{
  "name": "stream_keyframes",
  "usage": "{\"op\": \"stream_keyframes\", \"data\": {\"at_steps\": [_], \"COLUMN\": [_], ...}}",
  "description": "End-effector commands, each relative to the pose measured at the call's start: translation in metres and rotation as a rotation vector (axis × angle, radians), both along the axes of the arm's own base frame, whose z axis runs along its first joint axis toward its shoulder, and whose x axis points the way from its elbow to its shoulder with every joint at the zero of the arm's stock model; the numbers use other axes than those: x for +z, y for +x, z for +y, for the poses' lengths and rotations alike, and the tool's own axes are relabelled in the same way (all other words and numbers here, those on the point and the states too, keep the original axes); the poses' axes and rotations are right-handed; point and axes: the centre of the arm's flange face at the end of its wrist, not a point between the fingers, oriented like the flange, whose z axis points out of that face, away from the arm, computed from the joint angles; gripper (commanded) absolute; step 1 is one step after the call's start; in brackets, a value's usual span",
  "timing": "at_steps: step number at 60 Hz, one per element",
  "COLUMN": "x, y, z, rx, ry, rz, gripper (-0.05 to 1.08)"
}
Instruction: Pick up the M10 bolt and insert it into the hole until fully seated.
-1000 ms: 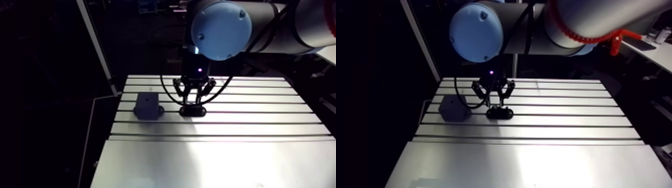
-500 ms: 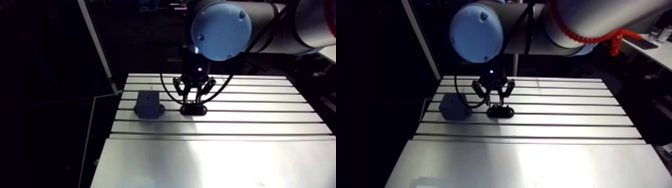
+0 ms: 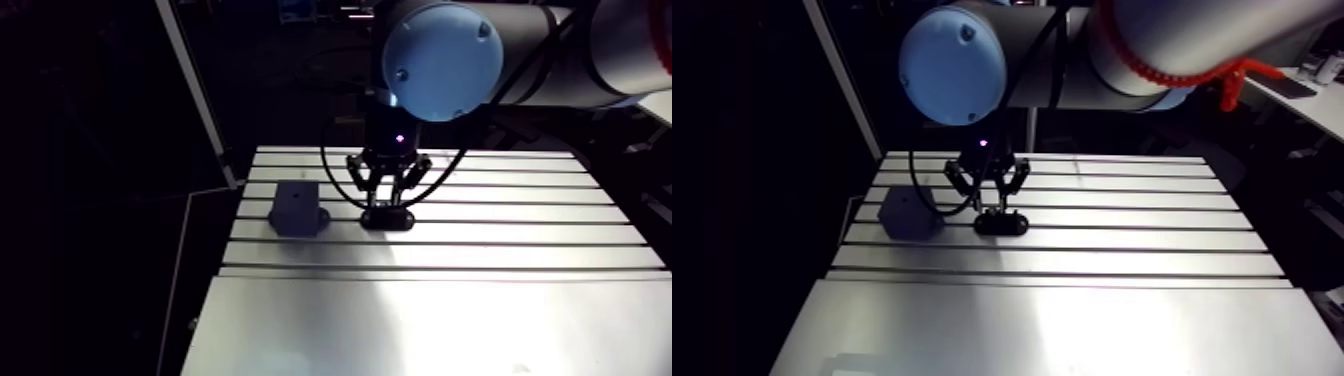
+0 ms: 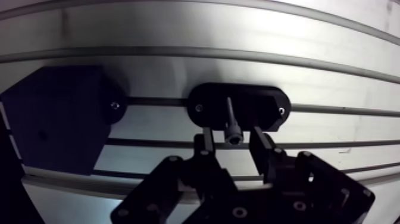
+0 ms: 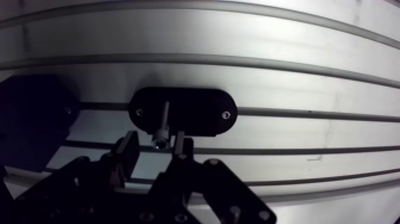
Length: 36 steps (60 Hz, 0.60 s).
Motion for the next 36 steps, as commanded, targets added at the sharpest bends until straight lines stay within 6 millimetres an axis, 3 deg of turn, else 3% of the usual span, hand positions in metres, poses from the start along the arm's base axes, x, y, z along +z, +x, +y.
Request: {"op": "stream_keyframes", "data": {"at_steps": [1,36], "x": [-0.0003,-0.0018], "y": [0.0001,0.0015], "z": [0.0008,0.0010], "rx": [-0.001,-0.001], "ry": [0.001,0.002], "rz": [-0.002,-0.008], "gripper": [0.57,0.60]}}
